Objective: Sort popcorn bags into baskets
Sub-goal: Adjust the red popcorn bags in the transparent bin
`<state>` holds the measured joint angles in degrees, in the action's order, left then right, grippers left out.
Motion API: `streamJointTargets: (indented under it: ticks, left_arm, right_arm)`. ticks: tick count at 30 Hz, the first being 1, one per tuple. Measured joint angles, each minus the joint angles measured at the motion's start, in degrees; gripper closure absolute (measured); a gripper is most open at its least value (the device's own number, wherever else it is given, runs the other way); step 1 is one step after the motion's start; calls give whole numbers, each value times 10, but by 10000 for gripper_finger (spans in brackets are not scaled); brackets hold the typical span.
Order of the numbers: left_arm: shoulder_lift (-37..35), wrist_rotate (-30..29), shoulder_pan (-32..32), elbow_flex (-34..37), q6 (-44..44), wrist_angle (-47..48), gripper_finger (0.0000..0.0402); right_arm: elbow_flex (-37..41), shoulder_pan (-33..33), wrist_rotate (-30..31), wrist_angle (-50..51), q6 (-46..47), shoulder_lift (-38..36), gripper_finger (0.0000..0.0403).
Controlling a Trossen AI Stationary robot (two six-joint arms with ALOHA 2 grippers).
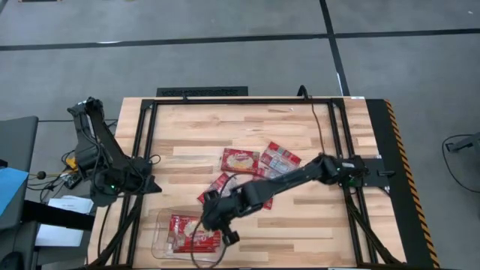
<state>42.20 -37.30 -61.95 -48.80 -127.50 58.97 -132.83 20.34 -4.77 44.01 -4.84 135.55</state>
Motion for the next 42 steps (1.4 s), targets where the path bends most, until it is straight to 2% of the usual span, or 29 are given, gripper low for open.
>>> streamJointTargets:
  ticks: [2, 15, 17, 22, 26, 32, 37, 42]
  left_arm:
    - [1, 1, 0, 0, 0, 9, 400]
    - [6, 17, 0, 0, 0, 12, 401]
    - [15, 54, 1, 0, -12, 23, 401]
    - [62, 212, 1, 0, -67, 43, 401]
    - [120, 266, 0, 0, -86, -10, 401]
    - [233, 271, -1, 0, -75, -142, 401]
    - [301, 271, -7, -2, -65, -217, 401]
    - [327, 247, -14, -3, -68, -237, 401]
  right_arm:
    - [-23, 5, 0, 10, -2, 22, 391]
    - [-14, 21, 26, 30, -40, 50, 398]
    - [-14, 24, 40, 32, -33, 52, 397]
    - [-20, 33, 92, 42, -26, 22, 383]
    - [-21, 33, 119, 43, -13, -15, 392]
    - [-20, 27, 123, 64, 21, -38, 392]
    - [-19, 44, 124, 203, 61, -37, 387]
    - [-10, 77, 120, 292, 64, -37, 397]
